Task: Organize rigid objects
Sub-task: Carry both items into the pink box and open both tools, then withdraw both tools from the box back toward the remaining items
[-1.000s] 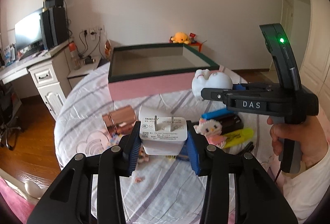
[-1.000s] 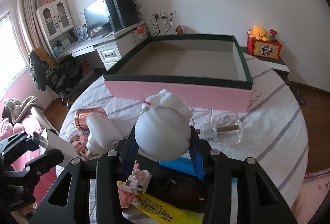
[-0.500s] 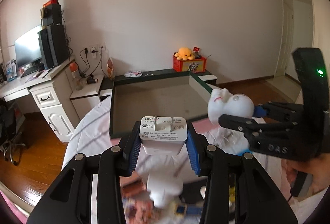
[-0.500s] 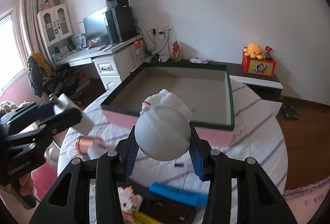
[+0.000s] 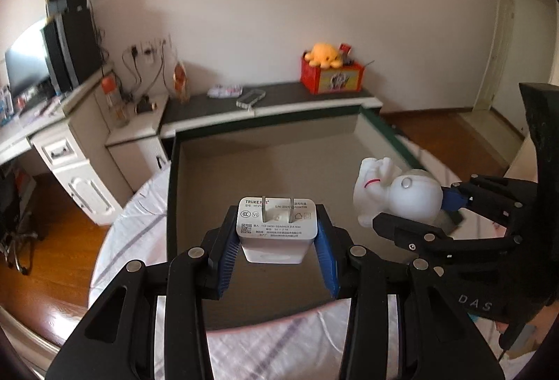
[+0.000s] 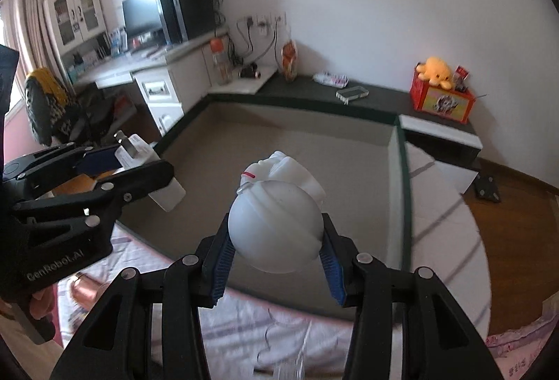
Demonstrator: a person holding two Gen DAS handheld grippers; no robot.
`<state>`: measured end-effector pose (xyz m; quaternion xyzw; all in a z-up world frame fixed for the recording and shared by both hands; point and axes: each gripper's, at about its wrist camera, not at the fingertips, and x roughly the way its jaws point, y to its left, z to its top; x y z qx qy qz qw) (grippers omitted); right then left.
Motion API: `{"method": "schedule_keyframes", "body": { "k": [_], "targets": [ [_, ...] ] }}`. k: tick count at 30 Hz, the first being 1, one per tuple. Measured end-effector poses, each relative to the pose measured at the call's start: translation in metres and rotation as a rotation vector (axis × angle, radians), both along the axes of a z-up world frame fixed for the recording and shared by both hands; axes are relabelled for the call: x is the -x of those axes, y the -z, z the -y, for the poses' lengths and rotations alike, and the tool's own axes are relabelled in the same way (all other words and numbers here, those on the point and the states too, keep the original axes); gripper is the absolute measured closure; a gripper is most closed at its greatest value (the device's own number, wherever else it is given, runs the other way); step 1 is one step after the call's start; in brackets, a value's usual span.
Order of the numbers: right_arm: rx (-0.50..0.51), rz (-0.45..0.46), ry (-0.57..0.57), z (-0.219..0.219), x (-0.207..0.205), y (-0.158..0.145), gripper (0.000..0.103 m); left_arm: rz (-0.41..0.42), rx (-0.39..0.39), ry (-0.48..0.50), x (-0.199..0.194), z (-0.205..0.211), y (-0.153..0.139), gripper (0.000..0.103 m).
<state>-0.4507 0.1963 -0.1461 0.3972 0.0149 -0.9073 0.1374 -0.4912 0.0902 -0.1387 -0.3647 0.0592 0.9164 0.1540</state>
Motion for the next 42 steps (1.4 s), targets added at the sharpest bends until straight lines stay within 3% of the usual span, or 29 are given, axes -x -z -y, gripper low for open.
{"method": "schedule_keyframes", "body": {
  "k": [6, 12, 14, 16, 17, 19, 22, 29, 32, 33, 37, 42],
  "targets": [
    [-0.045, 0.085, -0.022, 0.014, 0.029, 0.022, 0.056, 0.109, 0.034, -0.03, 0.031, 0.0, 0.037, 0.062],
    [-0.056, 0.12, -0.01, 0.019, 0.032, 0.032, 0.055, 0.138, 0.042, -0.069, 0.035, 0.004, 0.05, 0.061],
    [-0.055, 0.106, 0.002, 0.019, 0.029, 0.029, 0.049, 0.103, 0.054, -0.089, 0.03, 0.008, 0.043, 0.052],
    [-0.032, 0.087, 0.027, 0.014, 0.024, 0.021, 0.04, 0.073, 0.053, -0.111, 0.023, 0.013, 0.035, 0.028],
    [-0.024, 0.077, 0.039, 0.012, 0.021, 0.016, 0.037, 0.054, 0.047, -0.123, 0.021, 0.02, 0.03, 0.022],
    [-0.01, 0.041, 0.058, 0.006, 0.01, 0.003, 0.025, 0.019, 0.02, -0.139, 0.009, 0.029, 0.018, 0.007],
    [-0.001, -0.014, 0.081, 0.001, -0.009, -0.017, 0.024, -0.061, -0.017, -0.178, -0.021, 0.045, -0.004, 0.0],
    [0.027, -0.168, 0.084, 0.003, -0.088, -0.065, 0.017, -0.182, -0.029, -0.213, -0.102, 0.065, -0.039, 0.0],
    [0.026, -0.233, 0.093, 0.009, -0.124, -0.079, 0.008, -0.233, -0.049, -0.206, -0.141, 0.071, -0.052, 0.0],
    [0.024, -0.252, 0.092, 0.01, -0.135, -0.082, 0.0, -0.248, -0.052, -0.203, -0.152, 0.071, -0.055, 0.0],
    [0.017, -0.33, 0.082, 0.015, -0.188, -0.095, 0.0, -0.293, -0.068, -0.185, -0.204, 0.077, -0.063, 0.0],
    [0.002, -0.361, 0.114, 0.017, -0.235, -0.096, 0.0, -0.329, -0.071, -0.2, -0.256, 0.082, -0.064, 0.0]
  ]
}}
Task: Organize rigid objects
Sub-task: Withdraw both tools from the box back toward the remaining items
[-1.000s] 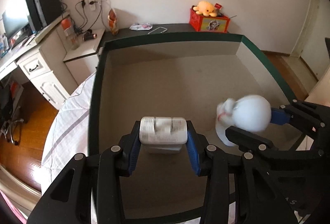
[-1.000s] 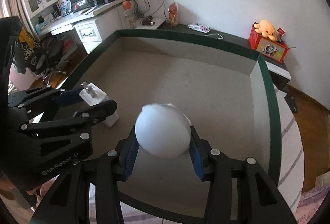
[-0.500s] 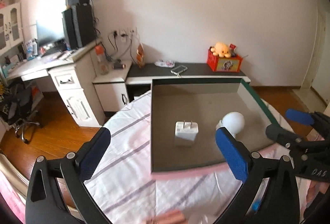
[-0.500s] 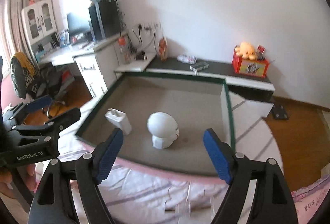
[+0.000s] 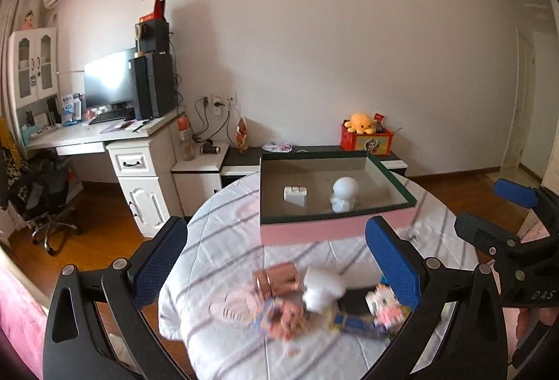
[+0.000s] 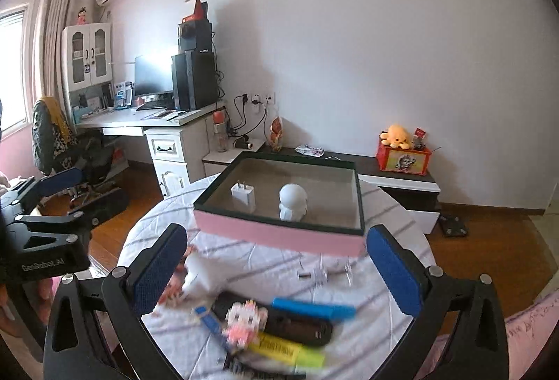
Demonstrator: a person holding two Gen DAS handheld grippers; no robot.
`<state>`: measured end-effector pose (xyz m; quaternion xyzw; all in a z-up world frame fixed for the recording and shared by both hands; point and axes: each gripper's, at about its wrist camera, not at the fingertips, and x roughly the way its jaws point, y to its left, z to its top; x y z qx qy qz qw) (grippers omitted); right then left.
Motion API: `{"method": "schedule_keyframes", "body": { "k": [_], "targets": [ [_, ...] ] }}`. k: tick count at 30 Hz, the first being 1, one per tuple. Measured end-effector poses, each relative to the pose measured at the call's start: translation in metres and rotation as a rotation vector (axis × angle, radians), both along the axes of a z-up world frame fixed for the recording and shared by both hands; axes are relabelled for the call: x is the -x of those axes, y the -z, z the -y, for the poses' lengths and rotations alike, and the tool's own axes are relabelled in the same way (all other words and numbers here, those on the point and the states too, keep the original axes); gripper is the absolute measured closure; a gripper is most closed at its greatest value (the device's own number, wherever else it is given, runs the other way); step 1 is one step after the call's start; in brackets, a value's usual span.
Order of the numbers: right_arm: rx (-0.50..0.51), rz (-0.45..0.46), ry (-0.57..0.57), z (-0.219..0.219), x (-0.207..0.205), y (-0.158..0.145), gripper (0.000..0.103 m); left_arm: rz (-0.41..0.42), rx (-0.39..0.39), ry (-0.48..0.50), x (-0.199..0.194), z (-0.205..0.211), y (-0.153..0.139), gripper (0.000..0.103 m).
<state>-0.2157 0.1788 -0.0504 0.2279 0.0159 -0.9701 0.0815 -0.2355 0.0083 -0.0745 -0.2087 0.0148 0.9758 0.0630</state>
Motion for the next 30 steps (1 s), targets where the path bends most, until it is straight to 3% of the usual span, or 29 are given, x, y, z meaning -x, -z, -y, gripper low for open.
{"method": "schedule_keyframes", "body": {
  "k": [4, 11, 22, 30],
  "targets": [
    [0.023, -0.013, 0.035, -0.003, -0.031, 0.006, 0.0, 0.006, -0.034, 0.035, -0.031, 0.007, 0.001, 0.0],
    [-0.017, -0.02, 0.047, 0.003, -0.058, 0.014, 0.0, -0.024, 0.014, 0.045, -0.063, 0.003, -0.001, 0.0],
    [-0.029, 0.031, 0.057, 0.004, -0.058, 0.036, 0.0, 0.05, 0.063, 0.035, -0.054, 0.0, 0.023, 0.0],
    [-0.028, 0.121, 0.041, 0.014, -0.03, 0.065, 0.0, 0.13, 0.082, 0.042, -0.031, -0.001, 0.048, 0.0]
  ]
}}
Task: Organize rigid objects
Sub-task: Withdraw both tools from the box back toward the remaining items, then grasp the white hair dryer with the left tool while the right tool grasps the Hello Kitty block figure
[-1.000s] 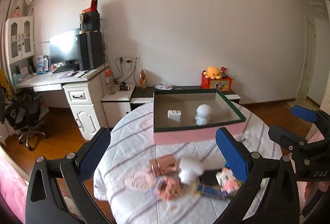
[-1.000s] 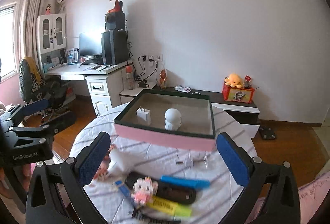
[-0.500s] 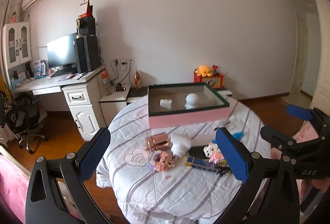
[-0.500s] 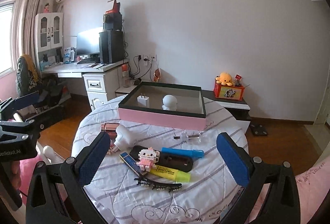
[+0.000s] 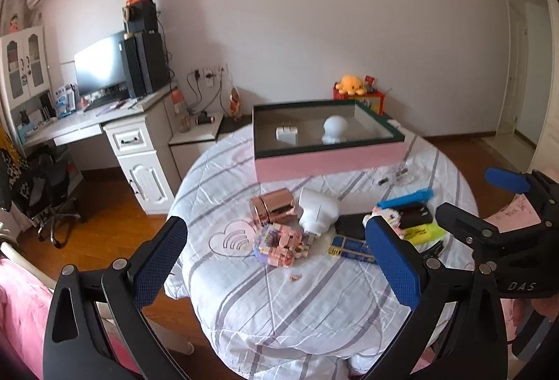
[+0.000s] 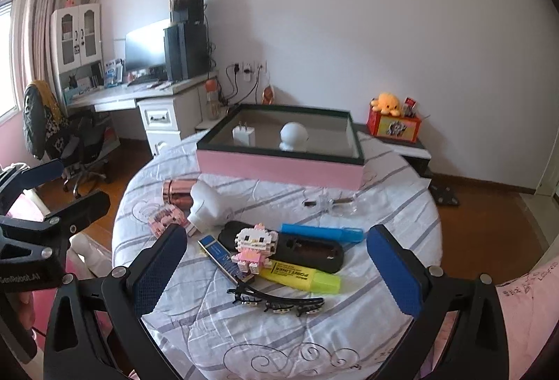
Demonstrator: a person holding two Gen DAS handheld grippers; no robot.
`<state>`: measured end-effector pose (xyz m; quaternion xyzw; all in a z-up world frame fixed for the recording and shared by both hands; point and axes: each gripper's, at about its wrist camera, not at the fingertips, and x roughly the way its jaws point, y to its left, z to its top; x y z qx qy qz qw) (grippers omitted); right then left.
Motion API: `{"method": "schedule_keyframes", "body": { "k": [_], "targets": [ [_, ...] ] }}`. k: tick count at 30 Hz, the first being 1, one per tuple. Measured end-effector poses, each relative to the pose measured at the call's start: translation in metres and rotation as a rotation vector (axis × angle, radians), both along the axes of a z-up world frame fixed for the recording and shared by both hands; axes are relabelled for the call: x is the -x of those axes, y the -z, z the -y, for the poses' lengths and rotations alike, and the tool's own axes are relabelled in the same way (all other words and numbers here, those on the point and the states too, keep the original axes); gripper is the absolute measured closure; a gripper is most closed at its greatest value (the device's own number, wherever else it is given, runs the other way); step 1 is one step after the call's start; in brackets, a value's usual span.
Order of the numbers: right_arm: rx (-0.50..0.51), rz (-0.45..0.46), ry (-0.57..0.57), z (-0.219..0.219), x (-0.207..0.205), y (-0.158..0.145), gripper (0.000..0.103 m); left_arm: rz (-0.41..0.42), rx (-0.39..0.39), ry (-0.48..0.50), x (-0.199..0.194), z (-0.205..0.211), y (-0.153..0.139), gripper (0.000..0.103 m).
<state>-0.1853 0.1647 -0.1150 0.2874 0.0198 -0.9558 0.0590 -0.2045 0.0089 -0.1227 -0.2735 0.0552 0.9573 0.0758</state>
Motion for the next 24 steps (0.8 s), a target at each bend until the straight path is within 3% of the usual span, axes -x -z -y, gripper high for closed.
{"method": "schedule_keyframes", "body": {
  "k": [11, 15, 18, 21, 24],
  "targets": [
    [-0.002, 0.161, -0.018, 0.015, 0.055, 0.06, 0.001, 0.117, 0.009, -0.029, 0.04, 0.01, 0.034, 0.0],
    [0.016, 0.19, -0.057, 0.021, 0.069, 0.072, 0.015, 0.139, 0.021, -0.027, 0.05, 0.009, 0.041, 0.0],
    [-0.003, 0.213, -0.079, 0.024, 0.075, 0.08, 0.041, 0.151, 0.026, -0.02, 0.056, 0.005, 0.045, 0.0],
    [-0.03, 0.199, -0.093, 0.024, 0.075, 0.08, 0.055, 0.161, 0.025, 0.001, 0.061, -0.001, 0.048, 0.0],
    [0.021, 0.202, -0.119, 0.014, 0.074, 0.077, 0.055, 0.17, 0.011, 0.016, 0.068, -0.009, 0.05, 0.0]
  ]
}}
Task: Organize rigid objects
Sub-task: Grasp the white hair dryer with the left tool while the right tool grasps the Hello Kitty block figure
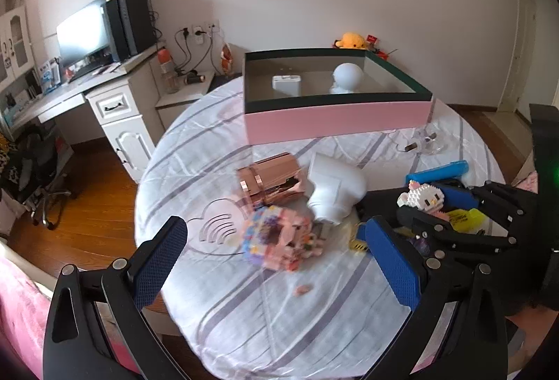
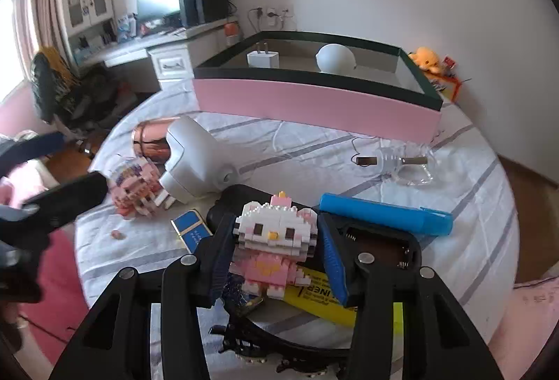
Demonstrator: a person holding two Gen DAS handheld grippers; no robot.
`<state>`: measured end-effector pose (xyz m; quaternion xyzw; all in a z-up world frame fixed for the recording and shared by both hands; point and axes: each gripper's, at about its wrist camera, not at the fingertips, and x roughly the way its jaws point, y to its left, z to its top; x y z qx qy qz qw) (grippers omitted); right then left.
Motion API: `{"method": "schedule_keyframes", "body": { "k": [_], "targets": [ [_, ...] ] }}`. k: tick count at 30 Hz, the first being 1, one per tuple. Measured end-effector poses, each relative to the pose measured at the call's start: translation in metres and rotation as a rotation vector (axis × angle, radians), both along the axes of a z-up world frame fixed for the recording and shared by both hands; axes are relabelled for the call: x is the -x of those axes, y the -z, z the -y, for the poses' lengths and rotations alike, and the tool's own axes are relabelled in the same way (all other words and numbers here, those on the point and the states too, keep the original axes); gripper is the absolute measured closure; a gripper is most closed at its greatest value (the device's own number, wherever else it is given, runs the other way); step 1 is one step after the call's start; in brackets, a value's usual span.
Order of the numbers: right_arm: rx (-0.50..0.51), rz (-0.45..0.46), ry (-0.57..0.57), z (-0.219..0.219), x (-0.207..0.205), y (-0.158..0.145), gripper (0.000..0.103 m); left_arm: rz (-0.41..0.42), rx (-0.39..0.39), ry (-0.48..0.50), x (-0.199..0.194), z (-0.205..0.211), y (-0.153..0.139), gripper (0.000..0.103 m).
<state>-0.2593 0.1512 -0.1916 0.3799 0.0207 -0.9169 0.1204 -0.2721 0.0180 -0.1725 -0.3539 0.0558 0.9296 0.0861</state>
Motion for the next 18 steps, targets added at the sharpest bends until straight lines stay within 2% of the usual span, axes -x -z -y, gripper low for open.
{"method": "schedule_keyframes", "body": {
  "k": [11, 15, 18],
  "targets": [
    [0.0, -0.043, 0.058, -0.036, -0.009, -0.017, 0.055, 0.021, -0.005, 0.051, 0.037, -0.046, 0.013, 0.0],
    [0.011, -0.035, 0.074, -0.049, -0.005, -0.015, 0.055, 0.044, -0.058, 0.066, 0.053, -0.053, 0.019, 0.001],
    [0.021, -0.025, 0.087, -0.058, -0.003, -0.013, 0.055, 0.027, -0.008, 0.059, 0.058, -0.06, 0.024, 0.008]
  ]
}}
